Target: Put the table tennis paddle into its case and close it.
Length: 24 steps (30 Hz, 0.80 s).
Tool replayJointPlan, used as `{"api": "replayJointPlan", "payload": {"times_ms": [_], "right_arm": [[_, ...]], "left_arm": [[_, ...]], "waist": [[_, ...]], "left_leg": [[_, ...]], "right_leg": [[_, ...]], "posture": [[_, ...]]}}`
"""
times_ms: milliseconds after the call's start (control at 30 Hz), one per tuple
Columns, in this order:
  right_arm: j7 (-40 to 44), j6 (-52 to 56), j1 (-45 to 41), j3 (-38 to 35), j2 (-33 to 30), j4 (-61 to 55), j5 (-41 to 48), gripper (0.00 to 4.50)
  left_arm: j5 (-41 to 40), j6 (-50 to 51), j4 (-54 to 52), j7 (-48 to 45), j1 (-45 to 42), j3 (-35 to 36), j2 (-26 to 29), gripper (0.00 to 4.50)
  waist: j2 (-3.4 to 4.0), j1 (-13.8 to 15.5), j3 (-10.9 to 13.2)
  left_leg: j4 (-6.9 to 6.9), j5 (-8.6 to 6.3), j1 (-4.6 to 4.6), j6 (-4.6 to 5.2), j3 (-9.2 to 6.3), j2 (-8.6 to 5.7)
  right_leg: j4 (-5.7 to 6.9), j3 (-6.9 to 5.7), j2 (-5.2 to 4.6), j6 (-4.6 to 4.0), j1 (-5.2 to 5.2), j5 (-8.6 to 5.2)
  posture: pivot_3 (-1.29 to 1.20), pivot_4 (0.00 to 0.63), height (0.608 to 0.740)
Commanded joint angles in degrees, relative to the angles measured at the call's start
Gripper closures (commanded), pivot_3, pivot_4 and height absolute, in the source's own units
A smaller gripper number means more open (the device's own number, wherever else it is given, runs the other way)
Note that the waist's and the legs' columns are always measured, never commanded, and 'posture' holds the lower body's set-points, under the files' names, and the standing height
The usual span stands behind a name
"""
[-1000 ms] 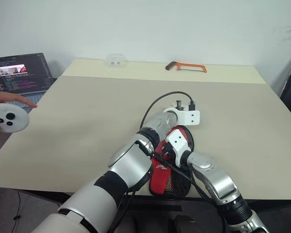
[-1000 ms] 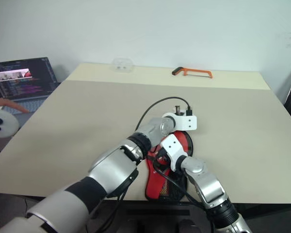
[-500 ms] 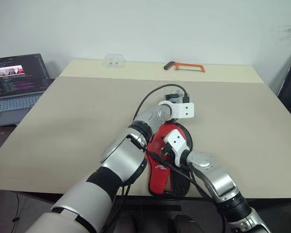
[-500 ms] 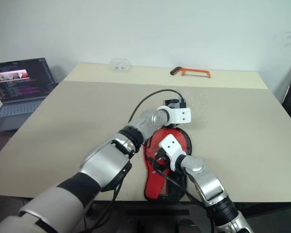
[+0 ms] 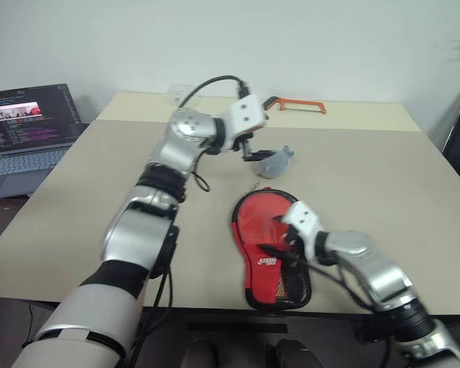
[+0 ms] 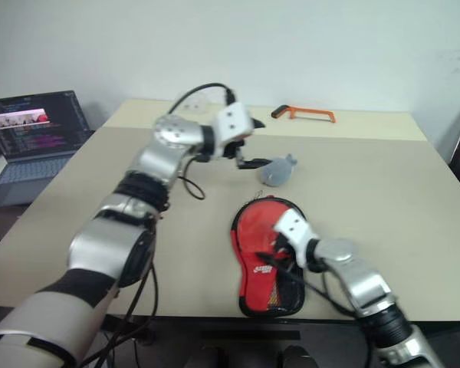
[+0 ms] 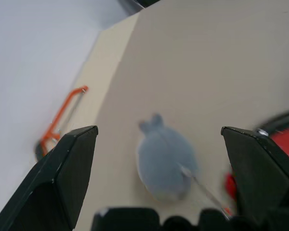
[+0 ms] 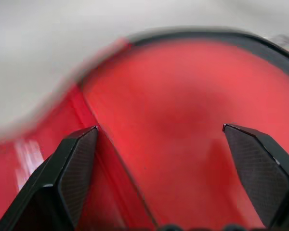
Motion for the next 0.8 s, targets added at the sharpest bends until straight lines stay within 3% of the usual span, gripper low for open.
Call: {"api": "replayJointPlan", "payload": {"times_ms": [33,167,300,467,667,800], "right_arm": [[6.42,3.32,-2.95,-7.45,-5.62,-6.14,7.24,0.00],[9.39,4.73,-7.66,-13.95,-10.48,-3.76,12.11,0.00],[8.96,1.24,-14.66,-13.90,-11.96,3.66,9.53,0.00],[-1.18,-5.10,-30.20,-8.01,-2.39,24.90,0.38,0.00],[-6.08,-13.66,-41.14,-2.78,8.08,50.51,-7.49,0.00],[-8.32,-20.41,-46.90,-2.99,14.07,65.64,-9.55,0.00]], "left_arm": [[-2.11,5.13,-10.94,-2.29,6.75,-1.13,0.68,0.02],[-2.59,10.95,-21.53,-1.38,16.56,-3.18,-0.47,0.02],[-1.36,15.30,-26.99,2.92,23.05,-6.05,-3.65,0.02],[0.90,21.43,-30.30,10.06,29.24,-8.72,-6.65,0.02],[1.96,28.33,-34.53,15.76,34.13,-9.67,-7.14,0.02],[1.71,31.98,-38.54,17.63,37.37,-9.90,-5.99,0.02]], "waist": [[0.03,0.00,0.02],[0.02,0.01,0.04],[0.02,-0.04,0.04],[0.07,-1.00,0.05],[0.14,-1.13,0.01],[0.15,-1.16,0.00]], "left_leg": [[0.00,0.00,0.00,0.00,0.00,0.00],[0.03,0.00,-0.02,0.01,-0.02,0.03],[0.16,0.00,-0.01,0.02,-0.04,0.04],[0.17,0.00,0.04,0.04,0.03,0.03],[0.12,0.00,0.08,0.04,0.04,0.04],[0.12,0.00,0.10,0.04,0.06,0.03]], "right_leg": [[0.00,0.01,0.00,-0.02,0.00,0.01],[0.01,0.01,0.01,-0.05,0.00,0.03],[0.07,0.03,0.02,-0.05,0.02,0.03],[0.11,0.16,0.03,0.00,-0.02,0.06],[0.09,0.16,0.03,-0.02,0.02,0.06],[0.10,0.18,0.01,-0.03,0.02,0.07]], "posture": [[0.00,0.150,0.740],[0.00,0.150,0.740],[0.00,0.150,0.740],[0.00,0.150,0.740],[0.00,0.150,0.740],[0.00,0.150,0.740]]}}
